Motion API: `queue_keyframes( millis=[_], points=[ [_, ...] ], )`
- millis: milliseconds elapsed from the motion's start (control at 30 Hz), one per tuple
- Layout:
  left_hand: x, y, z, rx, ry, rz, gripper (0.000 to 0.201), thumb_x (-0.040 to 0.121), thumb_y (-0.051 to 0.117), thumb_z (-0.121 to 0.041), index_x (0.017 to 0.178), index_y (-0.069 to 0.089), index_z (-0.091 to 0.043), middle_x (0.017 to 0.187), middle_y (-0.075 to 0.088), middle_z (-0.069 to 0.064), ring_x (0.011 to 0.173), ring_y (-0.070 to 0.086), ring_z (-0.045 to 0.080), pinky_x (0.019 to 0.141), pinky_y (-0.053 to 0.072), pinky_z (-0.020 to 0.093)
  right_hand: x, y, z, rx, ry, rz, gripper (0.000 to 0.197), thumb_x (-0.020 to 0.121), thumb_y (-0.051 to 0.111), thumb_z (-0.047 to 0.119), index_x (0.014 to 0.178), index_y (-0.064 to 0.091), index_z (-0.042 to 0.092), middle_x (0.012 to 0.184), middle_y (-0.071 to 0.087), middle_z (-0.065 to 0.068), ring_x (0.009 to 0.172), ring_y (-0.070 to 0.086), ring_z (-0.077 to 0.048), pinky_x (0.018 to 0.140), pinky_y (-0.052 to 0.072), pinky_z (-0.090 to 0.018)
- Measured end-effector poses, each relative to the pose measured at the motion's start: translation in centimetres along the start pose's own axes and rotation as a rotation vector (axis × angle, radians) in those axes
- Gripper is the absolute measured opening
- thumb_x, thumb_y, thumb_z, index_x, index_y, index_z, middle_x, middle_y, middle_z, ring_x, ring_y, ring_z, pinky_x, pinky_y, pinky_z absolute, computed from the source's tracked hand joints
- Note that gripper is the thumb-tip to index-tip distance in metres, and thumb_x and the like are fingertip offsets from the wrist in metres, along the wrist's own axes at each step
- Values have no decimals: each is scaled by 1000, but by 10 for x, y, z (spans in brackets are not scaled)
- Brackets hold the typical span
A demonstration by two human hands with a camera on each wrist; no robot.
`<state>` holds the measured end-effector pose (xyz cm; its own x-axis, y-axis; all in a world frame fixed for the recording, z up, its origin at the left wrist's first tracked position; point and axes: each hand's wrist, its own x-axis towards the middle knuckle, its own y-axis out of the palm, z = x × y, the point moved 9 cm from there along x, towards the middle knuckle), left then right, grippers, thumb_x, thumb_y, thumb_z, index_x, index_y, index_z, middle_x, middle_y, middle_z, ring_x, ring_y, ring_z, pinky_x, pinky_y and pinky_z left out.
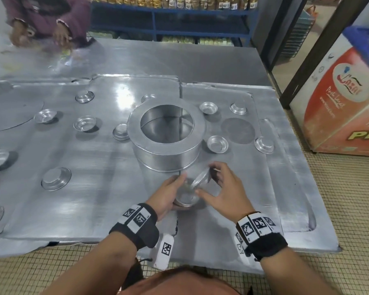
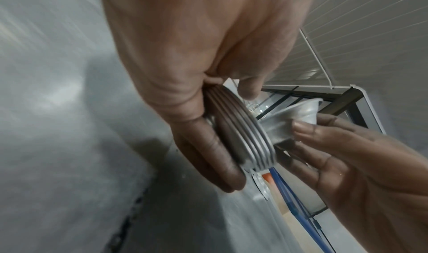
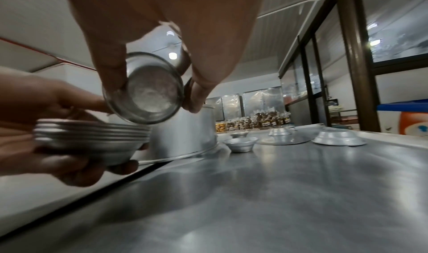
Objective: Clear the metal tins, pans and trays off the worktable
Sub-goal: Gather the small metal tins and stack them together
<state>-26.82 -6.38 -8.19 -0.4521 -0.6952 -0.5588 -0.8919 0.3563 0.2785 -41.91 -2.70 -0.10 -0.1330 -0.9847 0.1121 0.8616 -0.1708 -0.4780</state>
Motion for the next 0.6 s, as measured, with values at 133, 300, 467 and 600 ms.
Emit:
queue_keyframes(
  millis=[133, 300, 467, 600],
  points=[
    [-12, -16, -12, -42, 37, 51, 38, 102, 53, -41, 132, 61, -18, 122, 72, 15, 102, 71, 30, 90, 58, 51, 2, 34, 17, 82, -25, 75, 65, 67, 90, 16, 120, 52, 18, 117, 67, 10, 110, 65, -7, 100, 51, -29],
    [-21, -46, -16, -64, 61, 52, 35, 101, 55, -15, 136, 59, -15, 114, 71, 18, 96, 69, 28, 75, 61, 40, 7, 74, 28, 92, 21, 179, 61, 66, 91, 24, 111, 50, 20, 130, 61, 19, 117, 59, 4, 103, 47, -22],
    [-31, -80, -23, -90, 116, 0, 37, 96, 55, 1, 131, 61, -11, 109, 71, 16, 95, 68, 30, 69, 59, 37, 14, 105, 40, 33, 28, 268, 58, 69, 88, 30, 111, 48, 25, 131, 58, 25, 119, 56, 9, 104, 47, -26],
    [-41, -112, -26, -78, 140, -58, 36, 93, 59, 3, 129, 57, -1, 101, 68, 15, 84, 68, 26, 63, 59, 33, 19, 132, 50, 3, 16, 367, 65, 69, 86, 40, 121, 47, 35, 130, 61, 24, 121, 55, 8, 106, 46, -31]
  ],
)
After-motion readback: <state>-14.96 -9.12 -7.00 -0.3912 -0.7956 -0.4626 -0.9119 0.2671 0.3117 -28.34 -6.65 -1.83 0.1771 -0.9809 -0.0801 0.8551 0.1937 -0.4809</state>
